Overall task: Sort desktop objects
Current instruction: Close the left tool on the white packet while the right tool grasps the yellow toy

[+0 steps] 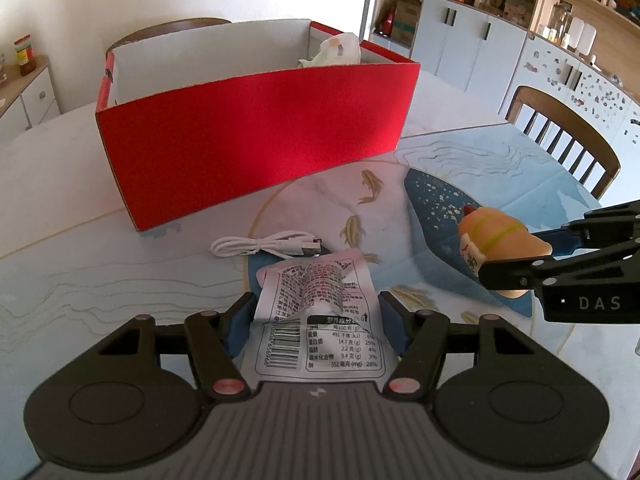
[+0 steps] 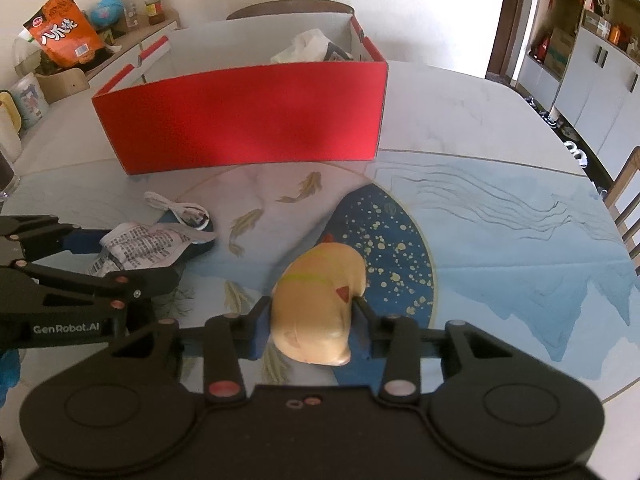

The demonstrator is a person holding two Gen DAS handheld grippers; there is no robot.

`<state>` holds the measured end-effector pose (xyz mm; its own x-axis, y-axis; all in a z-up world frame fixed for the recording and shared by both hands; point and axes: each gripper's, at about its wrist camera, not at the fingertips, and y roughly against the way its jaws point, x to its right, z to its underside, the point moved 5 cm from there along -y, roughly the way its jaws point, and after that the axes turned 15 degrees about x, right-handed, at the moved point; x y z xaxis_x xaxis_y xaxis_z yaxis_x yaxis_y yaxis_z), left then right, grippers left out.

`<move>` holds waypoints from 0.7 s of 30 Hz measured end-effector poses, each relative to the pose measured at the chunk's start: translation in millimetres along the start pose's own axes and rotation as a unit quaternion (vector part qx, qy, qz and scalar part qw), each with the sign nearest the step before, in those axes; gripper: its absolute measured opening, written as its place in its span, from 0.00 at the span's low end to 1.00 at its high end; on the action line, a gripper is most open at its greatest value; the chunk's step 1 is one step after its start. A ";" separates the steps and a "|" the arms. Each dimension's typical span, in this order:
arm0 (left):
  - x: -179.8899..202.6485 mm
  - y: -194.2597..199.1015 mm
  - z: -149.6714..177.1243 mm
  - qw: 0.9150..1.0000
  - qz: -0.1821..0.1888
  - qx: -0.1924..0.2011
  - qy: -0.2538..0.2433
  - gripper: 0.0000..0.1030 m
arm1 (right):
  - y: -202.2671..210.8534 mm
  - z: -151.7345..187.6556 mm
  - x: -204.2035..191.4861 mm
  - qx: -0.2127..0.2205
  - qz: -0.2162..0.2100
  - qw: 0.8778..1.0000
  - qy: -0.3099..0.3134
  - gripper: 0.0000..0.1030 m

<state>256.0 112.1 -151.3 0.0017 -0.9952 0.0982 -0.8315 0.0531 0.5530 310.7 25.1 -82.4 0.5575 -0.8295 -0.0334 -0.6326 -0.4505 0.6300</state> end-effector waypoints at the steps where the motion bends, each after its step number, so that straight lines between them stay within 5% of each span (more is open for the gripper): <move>1: 0.3 1.6 -0.7 1.000 0.000 0.001 0.001 0.63 | 1.4 -0.5 -0.4 0.001 -0.001 1.000 0.000 0.39; 21: 14.9 44.6 -22.9 0.999 0.003 0.023 0.025 0.63 | 40.8 -16.8 -5.3 0.027 -0.031 0.999 0.009 0.39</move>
<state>231.7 101.6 -106.2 0.0226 -0.9894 0.1435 -0.8564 0.0549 0.5133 290.9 16.7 -43.5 0.6058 -0.7936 -0.0563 -0.6246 -0.5183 0.5841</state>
